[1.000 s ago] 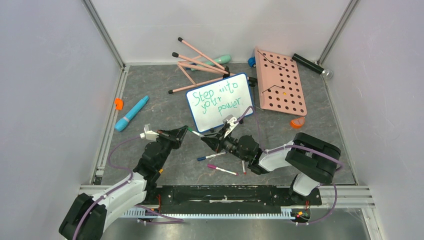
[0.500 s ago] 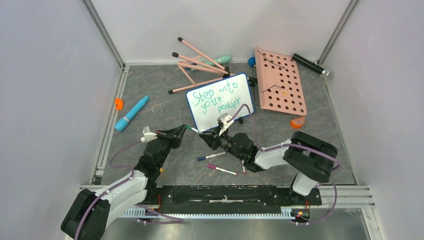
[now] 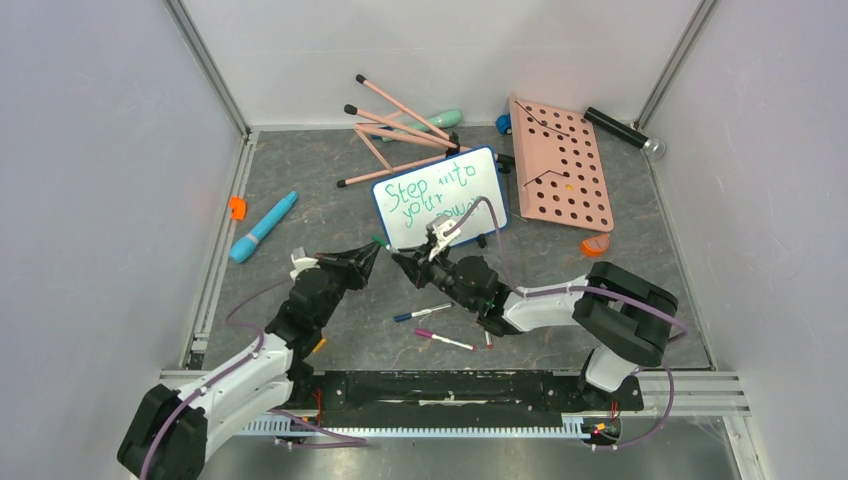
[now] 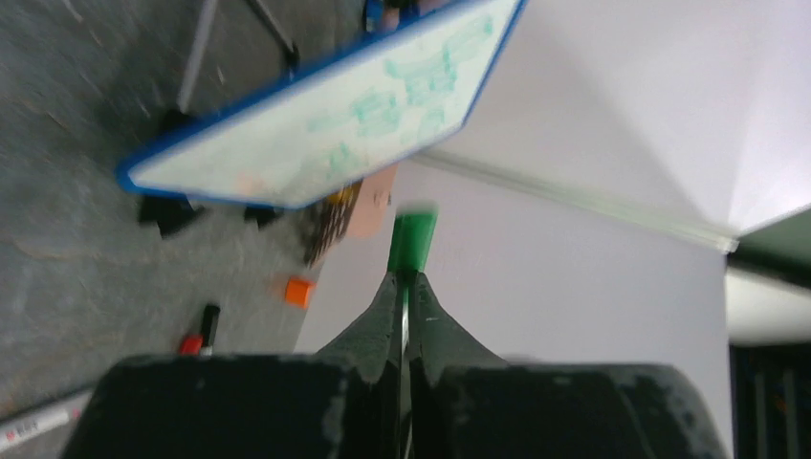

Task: Write a sentence on the whiteboard
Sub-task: Insert the whiteboard marker without the cap into the pen cap.

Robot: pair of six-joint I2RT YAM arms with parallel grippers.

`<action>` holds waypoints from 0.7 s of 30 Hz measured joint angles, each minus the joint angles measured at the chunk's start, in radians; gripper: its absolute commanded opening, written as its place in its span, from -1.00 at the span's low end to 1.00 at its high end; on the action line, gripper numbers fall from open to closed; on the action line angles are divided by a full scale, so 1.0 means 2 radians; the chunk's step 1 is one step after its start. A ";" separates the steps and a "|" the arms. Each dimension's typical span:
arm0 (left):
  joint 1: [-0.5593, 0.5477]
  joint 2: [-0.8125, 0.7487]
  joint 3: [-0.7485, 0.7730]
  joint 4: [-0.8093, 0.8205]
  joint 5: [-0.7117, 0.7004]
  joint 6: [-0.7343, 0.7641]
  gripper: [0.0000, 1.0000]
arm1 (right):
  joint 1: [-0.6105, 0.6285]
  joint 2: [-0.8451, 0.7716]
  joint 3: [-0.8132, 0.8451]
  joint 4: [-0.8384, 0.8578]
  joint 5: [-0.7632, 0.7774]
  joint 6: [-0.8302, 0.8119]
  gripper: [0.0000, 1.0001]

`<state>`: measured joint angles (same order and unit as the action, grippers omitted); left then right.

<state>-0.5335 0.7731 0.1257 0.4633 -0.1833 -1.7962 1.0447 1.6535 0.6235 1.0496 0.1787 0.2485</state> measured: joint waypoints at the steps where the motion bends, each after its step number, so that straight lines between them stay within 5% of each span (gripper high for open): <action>1: -0.005 0.004 0.012 -0.008 -0.003 0.005 -0.96 | 0.000 0.000 0.010 -0.011 0.004 -0.003 -1.00; 9: -0.112 0.062 0.056 -0.007 0.051 0.048 -0.96 | -0.018 0.006 0.048 -0.080 0.039 -0.010 -1.00; 18: -0.154 0.032 0.052 -0.047 0.025 0.066 -0.94 | -0.015 -0.018 0.019 -0.103 0.028 -0.001 -1.00; 21: -0.162 -0.039 0.059 -0.112 0.010 0.093 -0.37 | -0.020 -0.044 0.009 -0.113 0.022 0.003 -1.00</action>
<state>-0.8566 0.6949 0.2432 0.2386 -0.1623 -1.6112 1.0054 1.5650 0.6422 0.8234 0.2218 0.2543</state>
